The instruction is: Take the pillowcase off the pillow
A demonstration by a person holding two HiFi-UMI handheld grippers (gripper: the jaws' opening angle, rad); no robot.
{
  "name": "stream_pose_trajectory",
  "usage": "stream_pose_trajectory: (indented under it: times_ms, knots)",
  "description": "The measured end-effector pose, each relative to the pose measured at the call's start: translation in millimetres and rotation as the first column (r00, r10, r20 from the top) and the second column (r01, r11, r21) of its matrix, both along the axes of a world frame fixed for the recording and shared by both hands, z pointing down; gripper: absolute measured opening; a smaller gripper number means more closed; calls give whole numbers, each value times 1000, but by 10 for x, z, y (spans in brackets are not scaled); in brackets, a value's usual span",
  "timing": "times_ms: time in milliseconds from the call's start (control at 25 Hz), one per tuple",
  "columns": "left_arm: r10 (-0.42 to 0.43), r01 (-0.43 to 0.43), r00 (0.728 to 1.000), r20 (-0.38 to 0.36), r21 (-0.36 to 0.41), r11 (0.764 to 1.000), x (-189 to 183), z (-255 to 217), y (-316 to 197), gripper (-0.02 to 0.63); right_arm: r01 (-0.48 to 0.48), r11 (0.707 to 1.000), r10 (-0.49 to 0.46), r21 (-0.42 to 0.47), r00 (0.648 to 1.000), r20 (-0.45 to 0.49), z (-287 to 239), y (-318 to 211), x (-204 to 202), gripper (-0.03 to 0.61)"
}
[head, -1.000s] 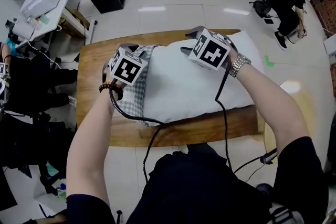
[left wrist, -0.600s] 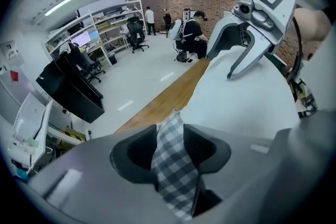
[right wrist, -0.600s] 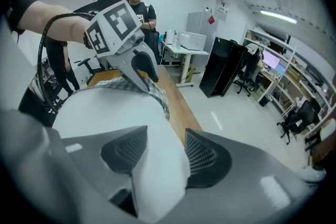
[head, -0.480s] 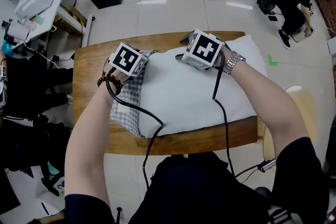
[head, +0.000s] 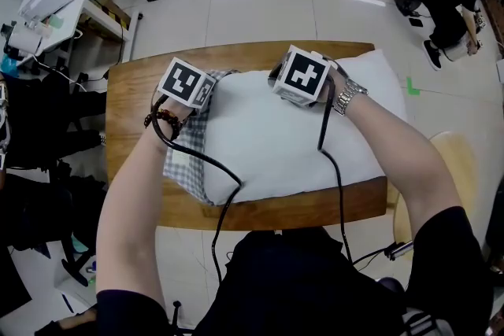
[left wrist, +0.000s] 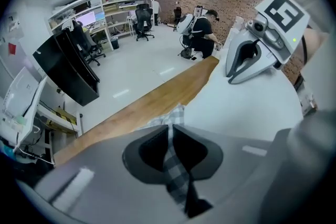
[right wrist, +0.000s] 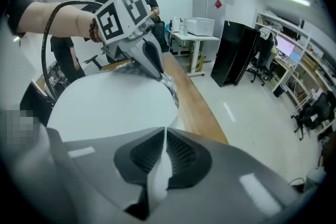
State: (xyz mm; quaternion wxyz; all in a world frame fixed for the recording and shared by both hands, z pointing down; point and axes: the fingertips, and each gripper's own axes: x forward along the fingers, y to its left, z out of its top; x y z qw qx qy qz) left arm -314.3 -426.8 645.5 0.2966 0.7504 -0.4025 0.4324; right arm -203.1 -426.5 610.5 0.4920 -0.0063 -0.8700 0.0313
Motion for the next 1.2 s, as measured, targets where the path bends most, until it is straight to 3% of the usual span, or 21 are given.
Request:
stream_pose_trajectory:
  times_ms: [280,640,720,800,840,920,1040,1200]
  knots:
    - [-88,88,996,-4,77,993,-177,-188,-13,25,-98,983,110,154,991,-73,-115,-262,282,6]
    - [-156,149,987,42,133,980,-255,-345,159,14,-111,992,112,58,993,-19,-226,149,430,6]
    - [-149,132,987,61,228,965,-286,-499,44,14,-120,984,124,133,992,-18,-290,43,485,6]
    - [-130,89,988,84,376,922,-295,-755,-169,12,-134,971,141,199,990,-22,-362,-53,560,6]
    - [-132,86,987,88,404,911,-305,-802,-206,12,-140,965,150,223,988,-27,-382,-89,604,6]
    - [-146,97,985,89,411,907,-343,-797,-201,12,-150,961,161,233,987,-30,-387,-99,665,6]
    - [-161,111,983,90,410,905,-419,-770,-196,11,-161,970,169,180,985,-33,-340,-23,713,6]
    - [-177,121,979,96,424,898,-482,-752,-187,11,-185,949,200,256,979,-34,-409,-160,890,6]
